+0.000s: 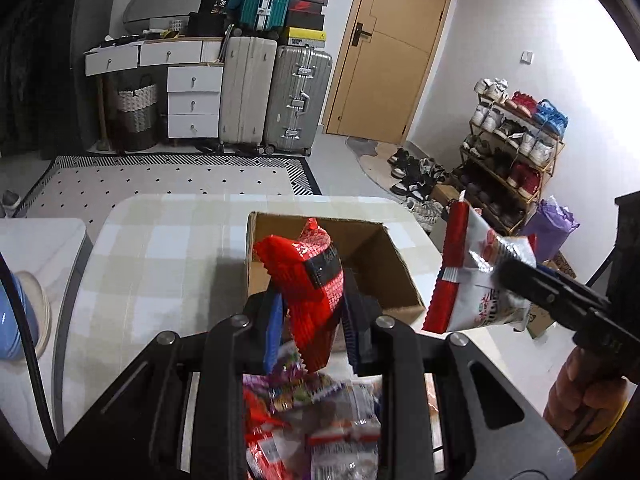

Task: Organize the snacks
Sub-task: 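Lift both bags and carry them over the cardboard box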

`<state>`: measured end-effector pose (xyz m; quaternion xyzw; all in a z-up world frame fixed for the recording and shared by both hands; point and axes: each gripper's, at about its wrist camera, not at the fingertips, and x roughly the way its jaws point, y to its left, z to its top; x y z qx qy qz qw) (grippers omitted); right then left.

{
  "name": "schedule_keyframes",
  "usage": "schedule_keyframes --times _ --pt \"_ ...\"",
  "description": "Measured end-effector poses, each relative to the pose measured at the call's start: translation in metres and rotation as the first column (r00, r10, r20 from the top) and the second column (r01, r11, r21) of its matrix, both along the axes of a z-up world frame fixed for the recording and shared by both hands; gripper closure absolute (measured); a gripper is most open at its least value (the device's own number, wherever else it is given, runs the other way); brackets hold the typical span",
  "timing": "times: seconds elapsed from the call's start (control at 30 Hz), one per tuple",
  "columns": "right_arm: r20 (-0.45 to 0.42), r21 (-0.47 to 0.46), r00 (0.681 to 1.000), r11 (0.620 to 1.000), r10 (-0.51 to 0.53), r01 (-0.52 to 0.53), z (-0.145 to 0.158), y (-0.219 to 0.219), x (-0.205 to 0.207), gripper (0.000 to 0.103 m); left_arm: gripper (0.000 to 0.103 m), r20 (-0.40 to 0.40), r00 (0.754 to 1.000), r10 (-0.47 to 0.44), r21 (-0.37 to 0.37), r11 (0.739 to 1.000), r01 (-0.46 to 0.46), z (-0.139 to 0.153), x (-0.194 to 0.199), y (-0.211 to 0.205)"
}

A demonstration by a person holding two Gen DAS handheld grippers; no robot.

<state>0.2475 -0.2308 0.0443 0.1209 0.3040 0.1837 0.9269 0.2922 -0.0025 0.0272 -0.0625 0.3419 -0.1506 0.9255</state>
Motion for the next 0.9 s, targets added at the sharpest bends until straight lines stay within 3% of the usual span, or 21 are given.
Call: schedule_keyframes --times 0.37,0.63,0.9 --pt "-0.086 -0.016 0.996 1.0 -0.018 0.016 -0.026 0.007 0.094 0.051 0.081 -0.084 0.996 -0.015 0.075 0.997 0.022 -0.035 0.111 -0.041" --pt "-0.12 -0.038 0.993 0.999 -0.011 0.006 -0.058 0.013 0.124 0.051 0.081 -0.164 0.986 -0.041 0.114 0.992 0.06 -0.073 0.189 -0.071" --pt "-0.192 -0.059 0.981 0.998 -0.01 -0.001 -0.092 0.014 0.15 0.051 0.081 -0.219 0.974 -0.062 0.134 0.987 0.093 -0.115 0.226 -0.091"
